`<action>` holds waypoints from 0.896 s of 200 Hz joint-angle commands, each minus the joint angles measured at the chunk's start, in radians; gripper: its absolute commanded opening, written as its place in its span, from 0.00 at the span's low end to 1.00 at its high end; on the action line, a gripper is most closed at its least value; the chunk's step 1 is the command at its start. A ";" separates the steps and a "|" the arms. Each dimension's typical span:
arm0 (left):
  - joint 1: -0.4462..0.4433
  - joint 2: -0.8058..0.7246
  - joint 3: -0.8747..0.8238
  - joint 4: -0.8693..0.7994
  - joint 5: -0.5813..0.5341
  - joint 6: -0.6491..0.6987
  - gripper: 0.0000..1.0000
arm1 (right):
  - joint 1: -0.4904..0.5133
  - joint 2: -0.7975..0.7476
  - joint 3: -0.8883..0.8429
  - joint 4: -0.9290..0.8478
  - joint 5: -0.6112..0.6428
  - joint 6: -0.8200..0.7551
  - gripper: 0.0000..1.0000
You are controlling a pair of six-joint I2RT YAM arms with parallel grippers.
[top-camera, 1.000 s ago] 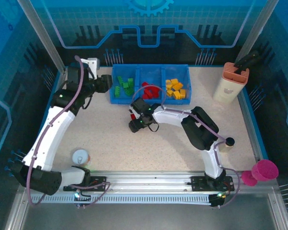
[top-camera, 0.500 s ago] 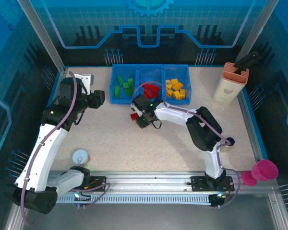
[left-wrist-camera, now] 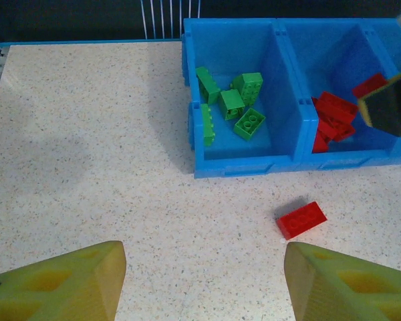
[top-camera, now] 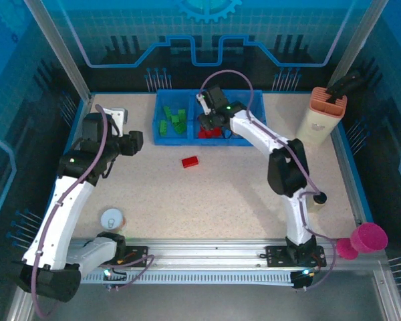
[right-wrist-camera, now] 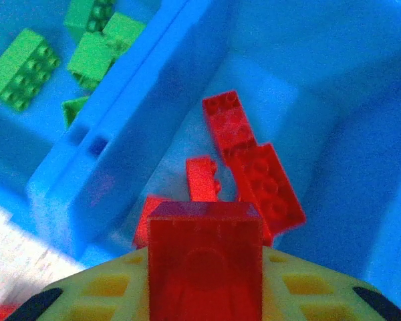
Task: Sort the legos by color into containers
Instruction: Place the lego in the container.
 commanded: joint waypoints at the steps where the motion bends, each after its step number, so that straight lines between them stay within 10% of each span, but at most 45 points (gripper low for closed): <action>1: 0.012 -0.029 -0.003 -0.016 -0.013 0.015 0.65 | -0.011 0.124 0.138 -0.062 0.059 -0.037 0.36; 75: 0.014 -0.001 0.042 -0.024 0.025 -0.002 0.66 | -0.063 0.405 0.573 -0.179 -0.012 0.012 0.40; 179: 0.014 0.000 0.044 0.000 0.076 -0.027 0.66 | -0.039 0.182 0.241 0.011 -0.065 -0.045 0.52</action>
